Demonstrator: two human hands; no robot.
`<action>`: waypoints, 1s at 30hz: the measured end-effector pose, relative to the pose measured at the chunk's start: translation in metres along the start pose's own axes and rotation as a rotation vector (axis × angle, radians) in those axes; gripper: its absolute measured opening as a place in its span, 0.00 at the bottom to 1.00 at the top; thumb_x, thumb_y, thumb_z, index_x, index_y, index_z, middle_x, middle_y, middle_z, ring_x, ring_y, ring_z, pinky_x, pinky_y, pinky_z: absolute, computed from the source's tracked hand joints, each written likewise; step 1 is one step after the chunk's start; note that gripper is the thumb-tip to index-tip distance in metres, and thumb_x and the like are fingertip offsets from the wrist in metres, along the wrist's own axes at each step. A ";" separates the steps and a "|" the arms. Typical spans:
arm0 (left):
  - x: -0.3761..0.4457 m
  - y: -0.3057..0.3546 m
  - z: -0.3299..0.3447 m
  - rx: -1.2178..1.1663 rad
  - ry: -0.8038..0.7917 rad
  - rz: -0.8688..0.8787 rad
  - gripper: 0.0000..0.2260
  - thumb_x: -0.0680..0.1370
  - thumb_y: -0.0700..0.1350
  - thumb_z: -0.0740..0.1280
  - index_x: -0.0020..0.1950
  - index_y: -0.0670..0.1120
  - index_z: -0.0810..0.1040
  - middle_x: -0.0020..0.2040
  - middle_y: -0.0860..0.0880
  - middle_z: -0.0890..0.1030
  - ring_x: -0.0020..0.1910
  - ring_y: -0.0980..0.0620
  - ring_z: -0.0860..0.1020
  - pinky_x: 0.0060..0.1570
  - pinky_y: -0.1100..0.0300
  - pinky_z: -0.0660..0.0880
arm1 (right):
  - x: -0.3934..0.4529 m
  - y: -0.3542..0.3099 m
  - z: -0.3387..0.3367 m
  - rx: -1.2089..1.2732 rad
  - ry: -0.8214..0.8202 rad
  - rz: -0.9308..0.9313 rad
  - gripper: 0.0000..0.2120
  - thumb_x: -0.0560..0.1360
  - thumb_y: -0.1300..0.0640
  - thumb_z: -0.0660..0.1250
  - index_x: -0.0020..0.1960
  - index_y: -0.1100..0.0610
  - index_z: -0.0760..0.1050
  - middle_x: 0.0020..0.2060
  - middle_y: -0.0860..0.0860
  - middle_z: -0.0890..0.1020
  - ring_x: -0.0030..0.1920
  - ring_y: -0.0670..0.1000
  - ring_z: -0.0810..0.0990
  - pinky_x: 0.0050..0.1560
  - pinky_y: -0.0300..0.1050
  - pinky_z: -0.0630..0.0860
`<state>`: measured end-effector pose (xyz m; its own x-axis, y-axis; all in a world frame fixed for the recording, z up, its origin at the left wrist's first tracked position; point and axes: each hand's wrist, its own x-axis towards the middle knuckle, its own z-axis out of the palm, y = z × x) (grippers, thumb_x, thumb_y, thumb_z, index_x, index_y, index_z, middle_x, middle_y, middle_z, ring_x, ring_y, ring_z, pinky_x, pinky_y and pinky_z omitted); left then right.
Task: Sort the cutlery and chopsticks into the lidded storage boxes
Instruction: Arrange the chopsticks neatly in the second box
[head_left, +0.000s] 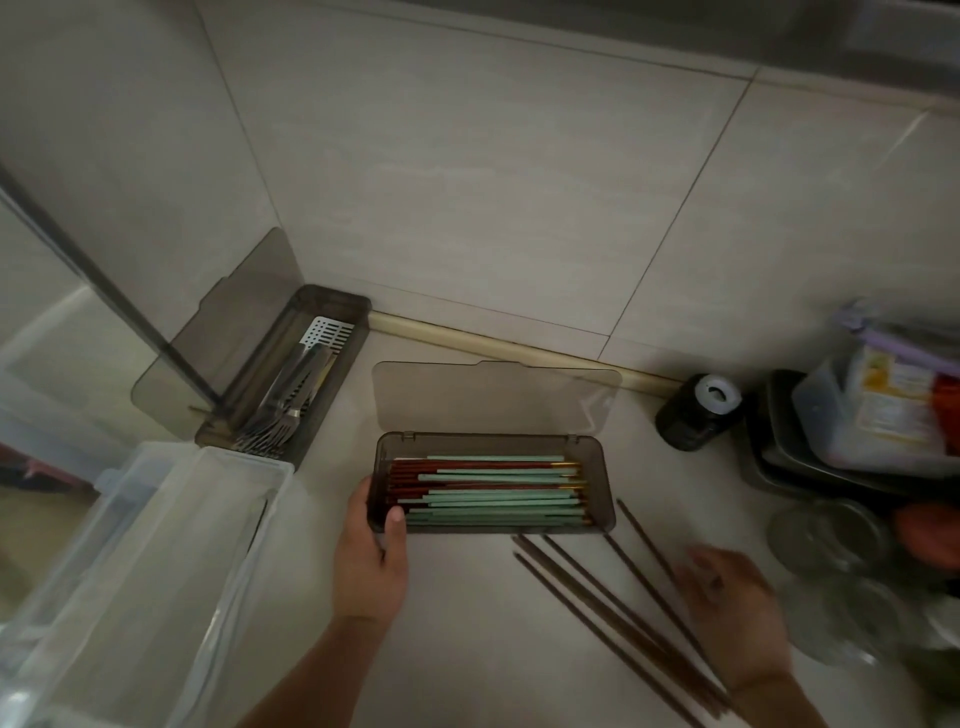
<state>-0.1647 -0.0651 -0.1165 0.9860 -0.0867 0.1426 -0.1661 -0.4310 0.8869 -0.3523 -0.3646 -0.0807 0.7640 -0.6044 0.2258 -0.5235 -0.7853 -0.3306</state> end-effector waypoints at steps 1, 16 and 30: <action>0.000 0.000 0.001 0.001 0.003 -0.003 0.22 0.78 0.61 0.54 0.69 0.54 0.66 0.50 0.55 0.79 0.43 0.75 0.75 0.41 0.75 0.70 | -0.009 0.008 0.001 -0.047 -0.060 -0.049 0.03 0.69 0.62 0.72 0.40 0.62 0.83 0.39 0.59 0.83 0.37 0.62 0.81 0.41 0.54 0.80; 0.000 0.004 -0.001 0.016 0.016 -0.029 0.22 0.78 0.61 0.53 0.69 0.53 0.67 0.50 0.57 0.78 0.45 0.77 0.73 0.40 0.77 0.67 | 0.025 -0.060 -0.025 0.183 0.171 -0.196 0.08 0.75 0.55 0.64 0.46 0.58 0.80 0.41 0.52 0.81 0.40 0.54 0.77 0.41 0.48 0.76; 0.001 0.004 -0.006 -0.014 -0.036 -0.021 0.23 0.78 0.60 0.55 0.69 0.52 0.68 0.57 0.56 0.78 0.55 0.60 0.77 0.51 0.60 0.75 | 0.090 -0.194 0.043 -0.221 -0.480 -0.579 0.13 0.76 0.60 0.59 0.57 0.51 0.77 0.55 0.50 0.76 0.52 0.57 0.79 0.46 0.48 0.77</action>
<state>-0.1644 -0.0611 -0.1102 0.9880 -0.1100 0.1085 -0.1452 -0.4206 0.8956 -0.1659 -0.2611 -0.0356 0.9913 -0.0056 -0.1314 -0.0161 -0.9967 -0.0795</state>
